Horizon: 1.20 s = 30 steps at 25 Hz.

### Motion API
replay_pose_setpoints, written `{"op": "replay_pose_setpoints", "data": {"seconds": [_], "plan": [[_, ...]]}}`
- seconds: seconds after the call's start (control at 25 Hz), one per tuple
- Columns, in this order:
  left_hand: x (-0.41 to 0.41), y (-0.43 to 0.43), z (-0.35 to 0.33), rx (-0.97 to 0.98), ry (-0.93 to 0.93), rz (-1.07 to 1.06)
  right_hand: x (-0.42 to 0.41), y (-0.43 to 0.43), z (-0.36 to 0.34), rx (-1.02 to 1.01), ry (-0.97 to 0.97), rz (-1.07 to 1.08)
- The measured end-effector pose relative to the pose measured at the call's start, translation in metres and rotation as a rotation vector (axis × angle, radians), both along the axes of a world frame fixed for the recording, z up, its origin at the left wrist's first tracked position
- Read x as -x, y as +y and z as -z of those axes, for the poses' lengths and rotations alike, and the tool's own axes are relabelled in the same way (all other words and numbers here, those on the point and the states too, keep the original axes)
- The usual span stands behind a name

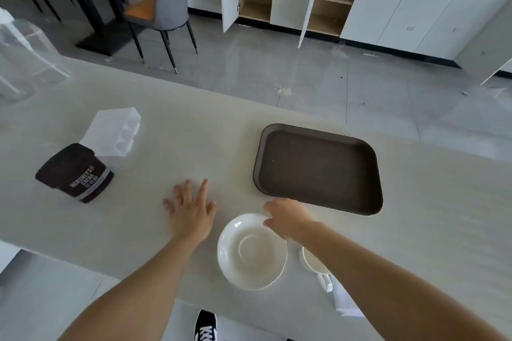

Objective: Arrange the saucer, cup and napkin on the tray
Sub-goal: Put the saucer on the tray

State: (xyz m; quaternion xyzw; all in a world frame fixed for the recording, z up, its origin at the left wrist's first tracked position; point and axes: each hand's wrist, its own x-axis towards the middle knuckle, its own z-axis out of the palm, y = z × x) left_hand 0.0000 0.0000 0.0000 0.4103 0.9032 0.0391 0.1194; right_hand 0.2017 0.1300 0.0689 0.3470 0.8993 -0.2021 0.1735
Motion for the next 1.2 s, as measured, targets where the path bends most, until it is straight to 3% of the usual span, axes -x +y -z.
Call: {"op": "replay_pose_setpoints", "data": {"seconds": [0.76, 1.2], "plan": [[-0.011, 0.005, 0.017, -0.037, 0.085, -0.072, -0.005, 0.018, 0.002, 0.176, 0.175, 0.263], [-0.011, 0.007, 0.018, -0.086, 0.088, -0.102, -0.014, 0.097, -0.011, 0.220, 0.450, 0.729]]}}
